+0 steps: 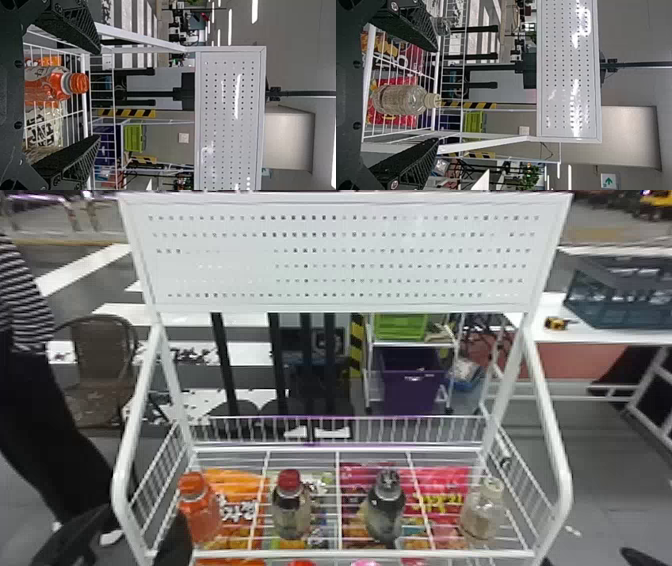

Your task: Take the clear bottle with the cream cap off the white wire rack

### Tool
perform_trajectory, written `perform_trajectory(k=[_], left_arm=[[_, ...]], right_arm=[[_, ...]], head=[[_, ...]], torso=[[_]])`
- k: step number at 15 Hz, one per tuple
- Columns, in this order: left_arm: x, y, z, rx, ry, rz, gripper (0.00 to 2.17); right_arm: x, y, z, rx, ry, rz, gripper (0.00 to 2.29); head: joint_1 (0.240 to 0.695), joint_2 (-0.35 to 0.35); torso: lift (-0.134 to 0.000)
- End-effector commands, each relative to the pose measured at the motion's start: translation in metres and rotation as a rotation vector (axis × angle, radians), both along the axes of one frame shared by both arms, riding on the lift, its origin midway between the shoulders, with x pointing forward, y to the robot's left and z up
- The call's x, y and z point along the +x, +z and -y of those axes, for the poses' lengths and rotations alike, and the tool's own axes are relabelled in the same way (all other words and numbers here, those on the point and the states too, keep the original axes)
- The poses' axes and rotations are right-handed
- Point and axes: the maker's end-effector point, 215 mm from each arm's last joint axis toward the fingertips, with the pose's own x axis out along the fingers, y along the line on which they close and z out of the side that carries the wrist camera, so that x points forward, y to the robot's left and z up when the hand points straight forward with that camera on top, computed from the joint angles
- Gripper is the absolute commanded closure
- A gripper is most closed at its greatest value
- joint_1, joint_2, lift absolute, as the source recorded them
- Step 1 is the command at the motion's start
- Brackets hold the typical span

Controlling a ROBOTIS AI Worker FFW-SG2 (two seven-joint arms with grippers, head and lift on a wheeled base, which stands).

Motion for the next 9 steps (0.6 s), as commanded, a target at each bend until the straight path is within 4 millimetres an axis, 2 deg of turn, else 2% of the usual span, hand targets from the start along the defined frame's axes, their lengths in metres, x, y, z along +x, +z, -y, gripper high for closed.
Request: perform_trajectory(k=[1,9], left_arm=[[-0.0005,-0.0004,0.0002,0.000,-0.001,-0.001,0.13],[0.0000,0.0001,0.0039,-0.006,-0.008,0.000,0.13]], right_arm=[[-0.0002,0.0018,-0.0005,-0.001,0.000,0.004,0.09],[0.0005,0.0000,0.0002,-0.003,-0.001,-0.002,0.09]], head=[[0.499,0.000],[0.499,0.000]], torso=[[0.000],[0.000]])
